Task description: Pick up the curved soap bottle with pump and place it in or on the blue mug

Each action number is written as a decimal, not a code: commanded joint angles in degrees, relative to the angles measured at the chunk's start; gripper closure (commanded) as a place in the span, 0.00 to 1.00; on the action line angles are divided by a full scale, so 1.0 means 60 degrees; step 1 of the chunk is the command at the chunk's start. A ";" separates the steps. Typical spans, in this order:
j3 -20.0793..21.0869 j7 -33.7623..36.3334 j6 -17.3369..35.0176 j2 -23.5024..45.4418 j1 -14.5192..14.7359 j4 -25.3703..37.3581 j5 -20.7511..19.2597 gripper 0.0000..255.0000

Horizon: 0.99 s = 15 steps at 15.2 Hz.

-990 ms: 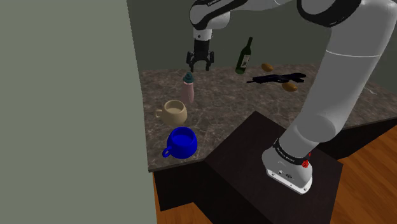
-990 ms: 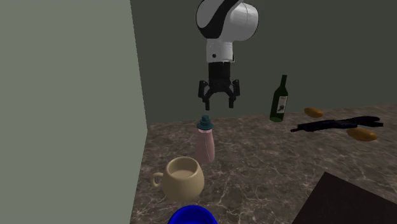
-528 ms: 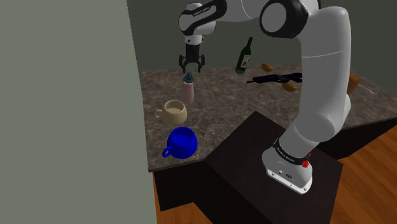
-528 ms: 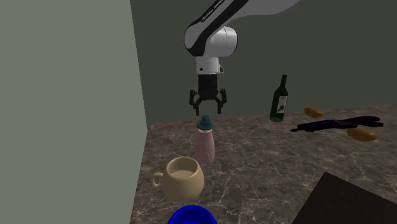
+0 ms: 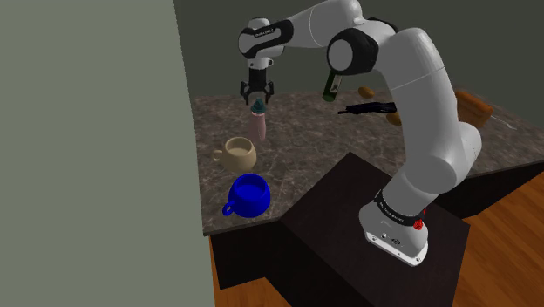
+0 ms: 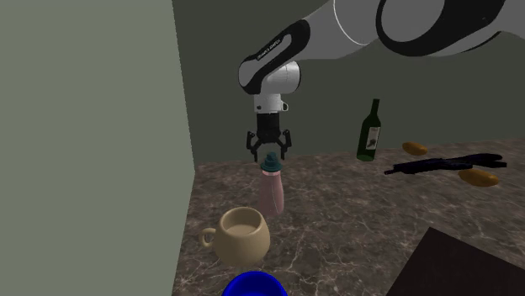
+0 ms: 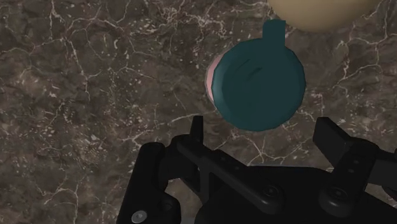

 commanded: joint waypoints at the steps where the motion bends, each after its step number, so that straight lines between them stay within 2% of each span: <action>1: 0.0005 0.0004 0.0153 0.0104 0.0007 -0.0048 0.0012 0.00; 5: 0.0024 -0.0025 0.0661 0.0222 0.0043 -0.0439 0.0041 0.00; 13: 0.0024 -0.0024 0.0658 0.0224 0.0043 -0.0434 0.0042 0.00; 14: 0.0024 -0.0024 0.0658 0.0224 0.0043 -0.0434 0.0042 1.00; 15: 0.0024 -0.0024 0.0658 0.0224 0.0043 -0.0434 0.0042 1.00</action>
